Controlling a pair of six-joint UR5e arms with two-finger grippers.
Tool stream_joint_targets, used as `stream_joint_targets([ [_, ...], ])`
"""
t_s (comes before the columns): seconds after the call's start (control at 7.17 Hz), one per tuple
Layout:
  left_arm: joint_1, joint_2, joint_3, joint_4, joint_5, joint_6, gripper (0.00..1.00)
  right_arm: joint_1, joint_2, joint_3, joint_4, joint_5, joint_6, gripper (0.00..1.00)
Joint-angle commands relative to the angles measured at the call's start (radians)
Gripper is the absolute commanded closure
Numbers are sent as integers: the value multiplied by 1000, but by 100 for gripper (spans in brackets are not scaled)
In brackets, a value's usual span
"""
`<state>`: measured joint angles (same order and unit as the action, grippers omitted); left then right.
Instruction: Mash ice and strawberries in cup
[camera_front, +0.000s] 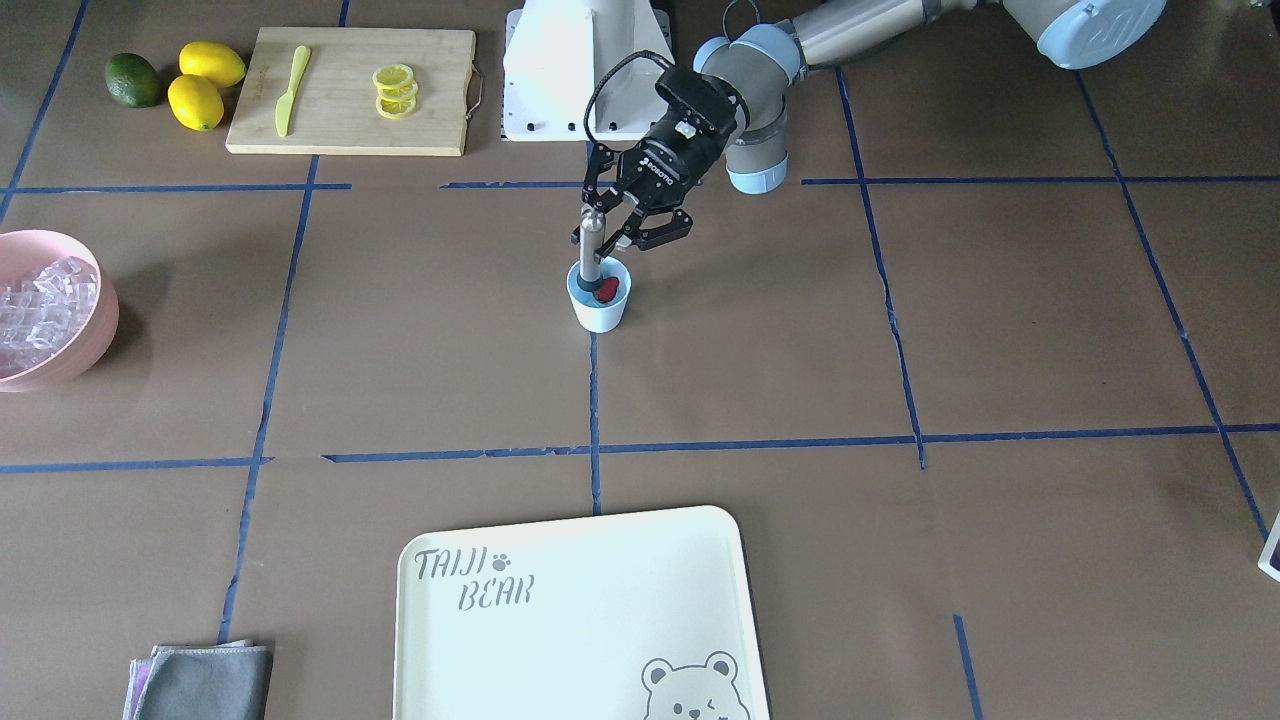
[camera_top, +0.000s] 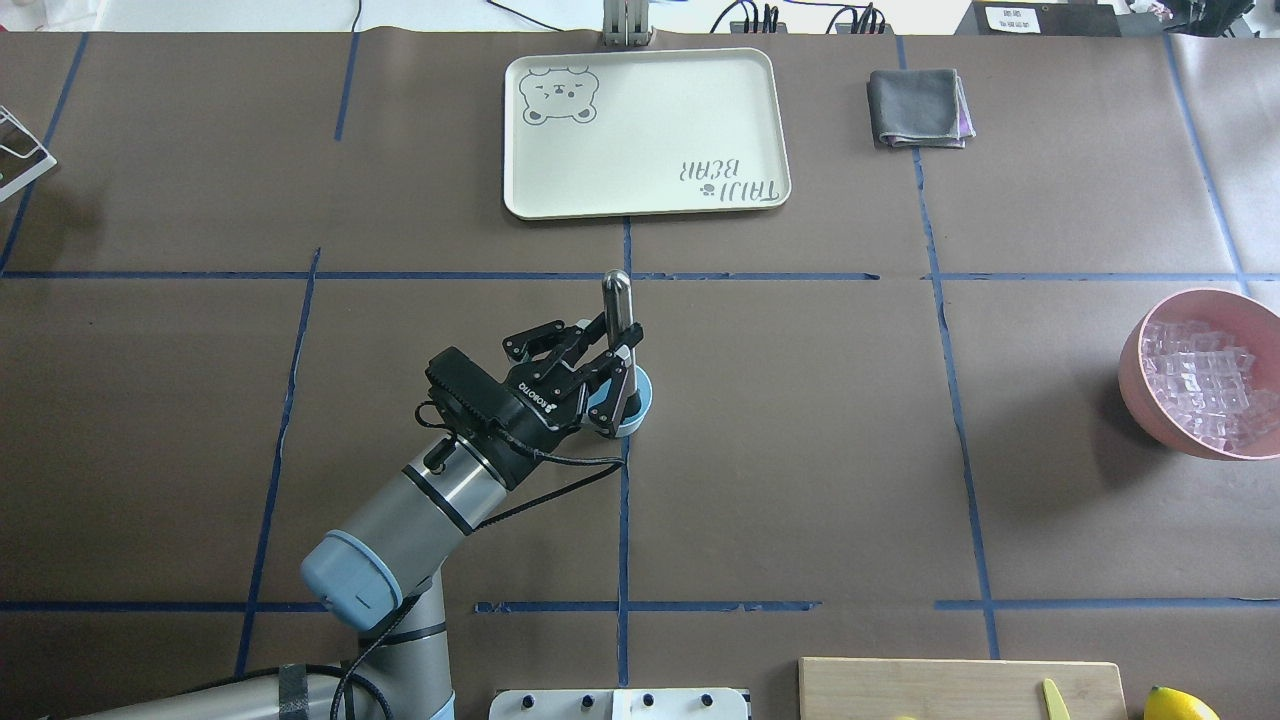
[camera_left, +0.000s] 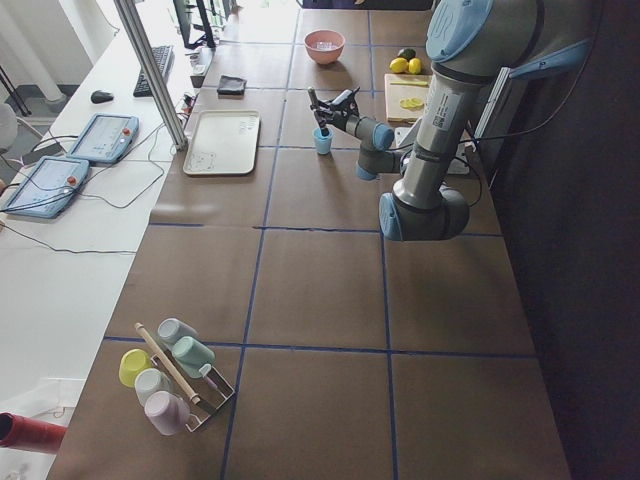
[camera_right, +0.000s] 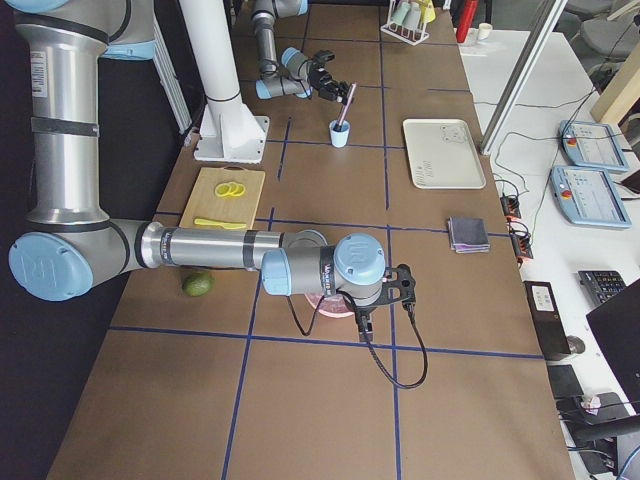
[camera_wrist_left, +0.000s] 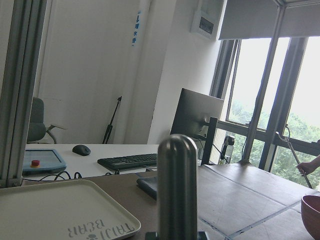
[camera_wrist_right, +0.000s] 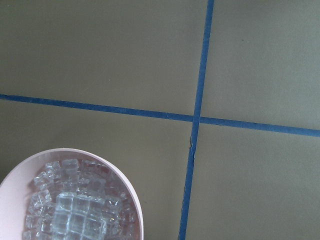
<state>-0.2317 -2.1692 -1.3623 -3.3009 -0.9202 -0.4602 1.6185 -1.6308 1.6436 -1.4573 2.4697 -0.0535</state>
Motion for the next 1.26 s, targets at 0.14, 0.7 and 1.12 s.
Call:
stream_joint_targets([
  [0.14, -1, 2, 18, -8, 1, 0, 100, 0, 0, -1, 0, 0, 1, 0],
  [0.7, -6, 0, 25, -8, 1, 2, 100, 0, 0, 1, 0, 0, 0, 0],
  [1.12, -37, 0, 11, -6, 0, 0, 100, 1, 0, 1, 2, 2, 0, 0],
])
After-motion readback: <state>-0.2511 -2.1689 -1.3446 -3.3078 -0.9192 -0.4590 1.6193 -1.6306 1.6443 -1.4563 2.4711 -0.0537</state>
